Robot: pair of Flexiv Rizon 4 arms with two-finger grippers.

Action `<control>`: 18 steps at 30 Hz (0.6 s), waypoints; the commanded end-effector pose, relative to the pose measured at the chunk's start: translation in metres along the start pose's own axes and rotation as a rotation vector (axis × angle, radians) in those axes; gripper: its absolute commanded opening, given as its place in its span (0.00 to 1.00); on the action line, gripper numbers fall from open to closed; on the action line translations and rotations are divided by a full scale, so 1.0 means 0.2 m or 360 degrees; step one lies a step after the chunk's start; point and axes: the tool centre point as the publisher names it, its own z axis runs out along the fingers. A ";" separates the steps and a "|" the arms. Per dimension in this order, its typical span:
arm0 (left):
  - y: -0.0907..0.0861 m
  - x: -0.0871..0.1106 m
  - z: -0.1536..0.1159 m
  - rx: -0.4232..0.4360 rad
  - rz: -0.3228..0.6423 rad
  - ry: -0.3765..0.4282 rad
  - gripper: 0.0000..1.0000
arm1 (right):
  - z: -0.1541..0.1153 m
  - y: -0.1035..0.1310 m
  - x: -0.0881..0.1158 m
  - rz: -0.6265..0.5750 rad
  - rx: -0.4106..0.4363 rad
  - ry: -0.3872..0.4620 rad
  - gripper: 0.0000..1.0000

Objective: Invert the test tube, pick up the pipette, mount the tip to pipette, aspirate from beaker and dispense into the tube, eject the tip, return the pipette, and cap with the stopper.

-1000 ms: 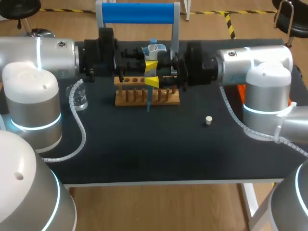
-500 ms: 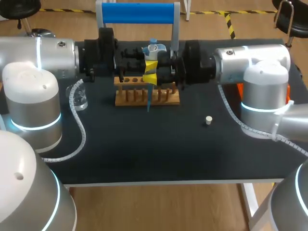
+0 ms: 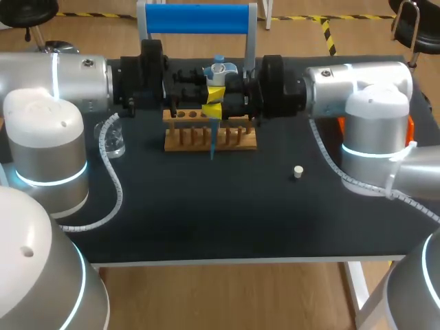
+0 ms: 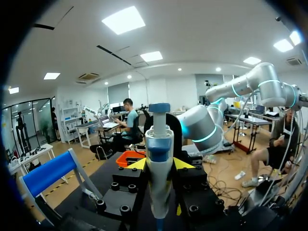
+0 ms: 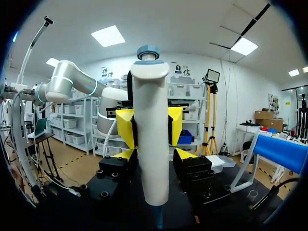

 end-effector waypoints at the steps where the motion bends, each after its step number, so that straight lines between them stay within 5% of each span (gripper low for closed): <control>1: 0.00 0.00 0.00 0.0002 0.0000 -0.0003 0.00 | 0.00 -0.01 0.00 0.0002 -0.0022 -0.0001 0.45; 2: 0.00 0.00 0.00 0.0002 0.0000 -0.0003 0.00 | 0.00 -0.01 0.00 0.0004 -0.0026 0.0000 0.36; 3: 0.00 0.00 0.00 0.0002 0.0000 -0.0003 0.00 | 0.00 -0.01 0.00 0.0003 -0.0026 -0.0002 0.08; 4: 0.00 0.00 0.00 0.0002 0.0000 -0.0003 0.00 | 0.00 -0.01 0.00 0.0000 -0.0033 0.0001 0.00; 13: 0.00 0.00 0.00 0.0002 0.0000 -0.0003 0.00 | -0.01 0.00 0.01 -0.0007 -0.0039 0.0011 0.00; 15: 0.00 0.00 0.00 0.0002 0.0000 -0.0003 1.00 | -0.01 0.00 0.01 -0.0008 -0.0037 0.0011 0.00; 18: 0.00 0.00 0.00 0.0002 0.0000 -0.0003 1.00 | -0.05 0.00 0.01 -0.0009 -0.0034 0.0009 0.00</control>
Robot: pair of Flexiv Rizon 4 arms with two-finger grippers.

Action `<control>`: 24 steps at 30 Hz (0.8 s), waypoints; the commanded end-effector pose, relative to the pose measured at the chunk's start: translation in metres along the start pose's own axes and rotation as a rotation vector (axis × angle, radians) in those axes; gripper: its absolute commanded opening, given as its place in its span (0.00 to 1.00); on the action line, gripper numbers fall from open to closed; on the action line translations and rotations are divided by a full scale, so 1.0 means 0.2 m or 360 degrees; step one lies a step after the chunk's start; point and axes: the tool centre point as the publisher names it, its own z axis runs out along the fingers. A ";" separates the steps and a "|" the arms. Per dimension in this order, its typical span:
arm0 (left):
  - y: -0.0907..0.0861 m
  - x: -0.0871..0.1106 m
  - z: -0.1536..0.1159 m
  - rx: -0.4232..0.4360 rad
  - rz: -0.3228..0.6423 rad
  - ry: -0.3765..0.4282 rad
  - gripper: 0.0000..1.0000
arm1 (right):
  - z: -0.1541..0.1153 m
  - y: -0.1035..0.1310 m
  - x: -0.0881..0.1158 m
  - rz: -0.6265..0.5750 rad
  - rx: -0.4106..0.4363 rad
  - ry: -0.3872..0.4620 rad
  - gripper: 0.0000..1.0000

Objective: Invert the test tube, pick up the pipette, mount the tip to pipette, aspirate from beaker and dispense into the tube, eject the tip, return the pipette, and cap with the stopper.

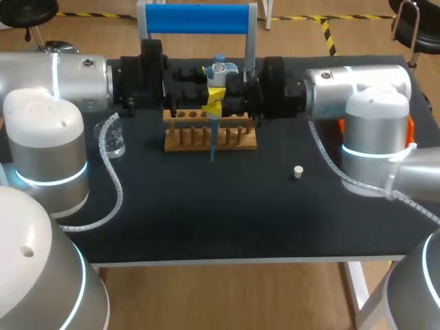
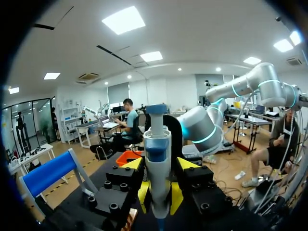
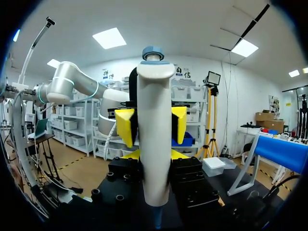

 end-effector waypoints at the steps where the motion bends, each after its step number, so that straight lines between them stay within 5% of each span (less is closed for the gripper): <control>1: 0.00 0.00 0.00 0.0002 0.0000 -0.0003 1.00 | -0.06 0.01 0.01 -0.0004 0.0004 -0.0003 0.00; 24: 0.00 0.00 0.00 0.0002 0.0000 -0.0003 1.00 | -0.90 0.03 -0.14 0.0003 0.0154 -0.0022 0.00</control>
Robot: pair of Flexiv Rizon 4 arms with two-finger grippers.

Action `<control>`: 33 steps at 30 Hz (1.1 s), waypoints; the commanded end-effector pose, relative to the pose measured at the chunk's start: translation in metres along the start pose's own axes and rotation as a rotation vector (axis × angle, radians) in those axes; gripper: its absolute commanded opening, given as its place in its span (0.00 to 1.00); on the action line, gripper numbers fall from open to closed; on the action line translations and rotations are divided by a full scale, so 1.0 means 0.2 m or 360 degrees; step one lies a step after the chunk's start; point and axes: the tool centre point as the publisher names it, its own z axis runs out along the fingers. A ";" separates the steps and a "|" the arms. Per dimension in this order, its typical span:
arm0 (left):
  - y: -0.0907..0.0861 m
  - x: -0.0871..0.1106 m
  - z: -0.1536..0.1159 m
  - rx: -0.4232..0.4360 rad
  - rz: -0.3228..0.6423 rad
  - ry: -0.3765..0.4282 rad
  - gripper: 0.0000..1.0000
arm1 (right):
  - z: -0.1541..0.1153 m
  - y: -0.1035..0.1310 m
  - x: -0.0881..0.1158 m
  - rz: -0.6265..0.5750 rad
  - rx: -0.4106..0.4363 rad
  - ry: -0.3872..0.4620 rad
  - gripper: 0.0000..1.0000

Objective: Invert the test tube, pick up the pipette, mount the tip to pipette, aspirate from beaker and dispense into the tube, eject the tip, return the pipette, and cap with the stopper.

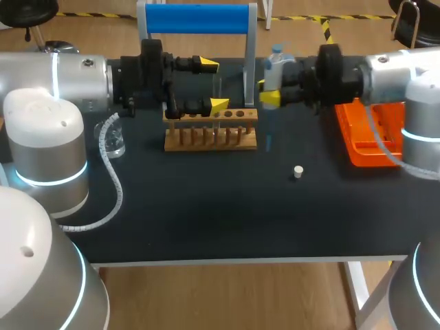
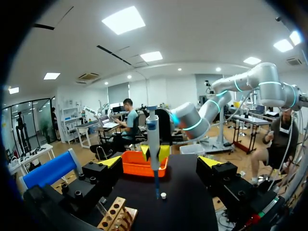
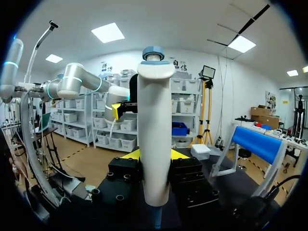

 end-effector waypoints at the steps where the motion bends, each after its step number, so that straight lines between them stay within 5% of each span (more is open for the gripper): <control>1: 0.00 0.00 0.00 0.0002 0.0000 -0.0003 1.00 | -0.31 0.02 -0.03 0.0006 0.0007 0.0013 0.00; 18: 0.00 0.00 0.00 0.0002 0.0000 -0.0003 1.00 | -0.99 0.02 -0.28 0.0035 0.0045 0.0052 0.00; 33: 0.00 0.00 0.00 0.0002 0.0000 -0.0003 1.00 | -1.26 -0.04 -0.42 0.0009 0.0048 0.0069 0.00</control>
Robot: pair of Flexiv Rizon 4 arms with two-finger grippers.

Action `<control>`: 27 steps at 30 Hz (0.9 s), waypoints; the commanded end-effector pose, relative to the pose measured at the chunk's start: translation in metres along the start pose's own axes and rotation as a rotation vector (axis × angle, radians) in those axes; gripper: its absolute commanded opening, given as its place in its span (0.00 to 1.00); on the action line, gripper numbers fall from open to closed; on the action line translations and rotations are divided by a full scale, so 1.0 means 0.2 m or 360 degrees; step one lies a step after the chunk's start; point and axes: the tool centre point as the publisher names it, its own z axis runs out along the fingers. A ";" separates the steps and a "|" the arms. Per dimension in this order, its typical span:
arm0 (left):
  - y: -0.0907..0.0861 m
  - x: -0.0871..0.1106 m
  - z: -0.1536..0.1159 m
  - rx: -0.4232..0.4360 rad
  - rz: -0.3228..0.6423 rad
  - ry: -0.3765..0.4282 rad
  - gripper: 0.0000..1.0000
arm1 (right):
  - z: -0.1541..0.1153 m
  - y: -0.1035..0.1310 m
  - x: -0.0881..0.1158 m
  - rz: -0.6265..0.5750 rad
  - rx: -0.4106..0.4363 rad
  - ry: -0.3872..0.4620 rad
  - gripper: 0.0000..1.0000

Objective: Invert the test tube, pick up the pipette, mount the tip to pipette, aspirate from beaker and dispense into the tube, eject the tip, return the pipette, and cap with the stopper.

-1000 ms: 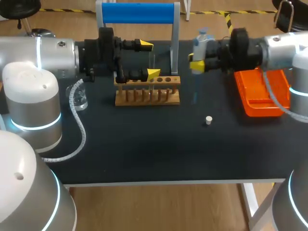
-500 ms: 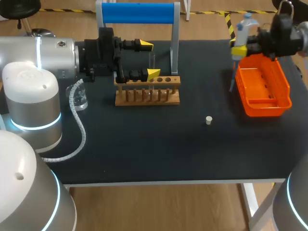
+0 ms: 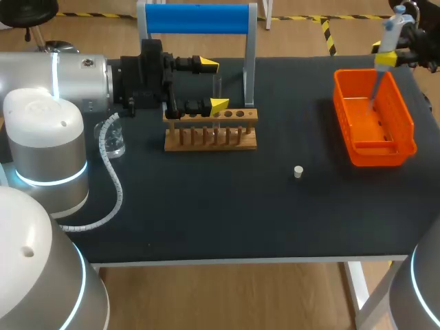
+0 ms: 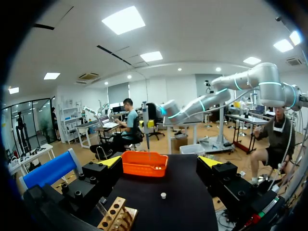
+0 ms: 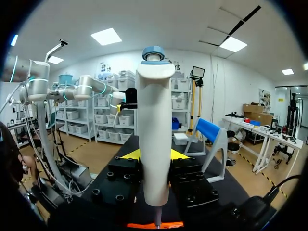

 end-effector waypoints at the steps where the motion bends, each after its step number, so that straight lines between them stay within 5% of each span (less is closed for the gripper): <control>1: 0.00 0.00 0.00 0.0003 0.0000 -0.0003 1.00 | -0.06 -0.03 -0.04 -0.0002 -0.0011 0.0085 0.00; 27: 0.00 0.00 0.00 0.0003 0.0000 -0.0003 1.00 | -0.20 -0.07 -0.03 -0.0043 -0.0176 0.0154 0.00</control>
